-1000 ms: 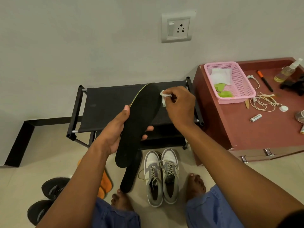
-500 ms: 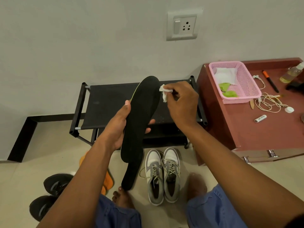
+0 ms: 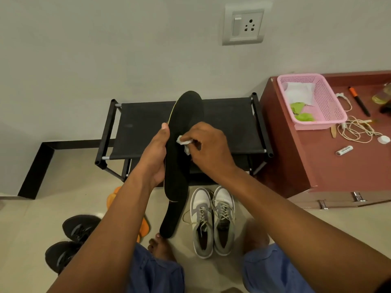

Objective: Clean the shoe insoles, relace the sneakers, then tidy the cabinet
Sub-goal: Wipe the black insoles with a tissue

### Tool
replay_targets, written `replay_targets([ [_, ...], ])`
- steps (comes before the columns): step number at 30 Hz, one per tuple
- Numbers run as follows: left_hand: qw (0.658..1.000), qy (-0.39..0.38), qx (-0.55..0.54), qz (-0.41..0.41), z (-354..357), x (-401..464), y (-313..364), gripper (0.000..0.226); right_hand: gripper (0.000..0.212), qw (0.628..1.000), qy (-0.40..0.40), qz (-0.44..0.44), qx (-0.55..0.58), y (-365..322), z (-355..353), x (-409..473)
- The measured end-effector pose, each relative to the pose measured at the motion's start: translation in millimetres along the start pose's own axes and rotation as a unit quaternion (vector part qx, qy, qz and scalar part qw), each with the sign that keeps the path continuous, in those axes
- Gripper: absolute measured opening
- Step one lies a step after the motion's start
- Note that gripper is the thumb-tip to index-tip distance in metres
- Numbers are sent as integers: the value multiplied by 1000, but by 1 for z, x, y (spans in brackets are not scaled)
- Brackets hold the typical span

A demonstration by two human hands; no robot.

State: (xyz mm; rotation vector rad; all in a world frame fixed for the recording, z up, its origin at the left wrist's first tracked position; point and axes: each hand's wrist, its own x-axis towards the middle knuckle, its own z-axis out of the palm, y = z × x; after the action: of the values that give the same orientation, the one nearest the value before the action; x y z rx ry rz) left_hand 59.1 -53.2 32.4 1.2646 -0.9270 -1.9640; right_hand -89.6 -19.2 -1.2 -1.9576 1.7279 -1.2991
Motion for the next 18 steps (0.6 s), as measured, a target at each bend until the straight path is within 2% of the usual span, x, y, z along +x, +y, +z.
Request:
replay_targets([
  [4, 994, 51, -101, -2, -7, 5, 5, 56, 15, 998, -60, -24, 23, -22, 15, -11],
  [9, 979, 58, -196, 20, -20, 8, 12, 60, 14, 993, -86, -22, 81, -33, 20, -15],
  [13, 958, 46, -283, 14, -41, 16, 18, 73, 12, 986, -125, -39, 106, -43, 22, -23],
  [18, 957, 47, -286, 16, -45, 18, 18, 72, 12, 988, -117, -56, 89, -44, 25, -24],
])
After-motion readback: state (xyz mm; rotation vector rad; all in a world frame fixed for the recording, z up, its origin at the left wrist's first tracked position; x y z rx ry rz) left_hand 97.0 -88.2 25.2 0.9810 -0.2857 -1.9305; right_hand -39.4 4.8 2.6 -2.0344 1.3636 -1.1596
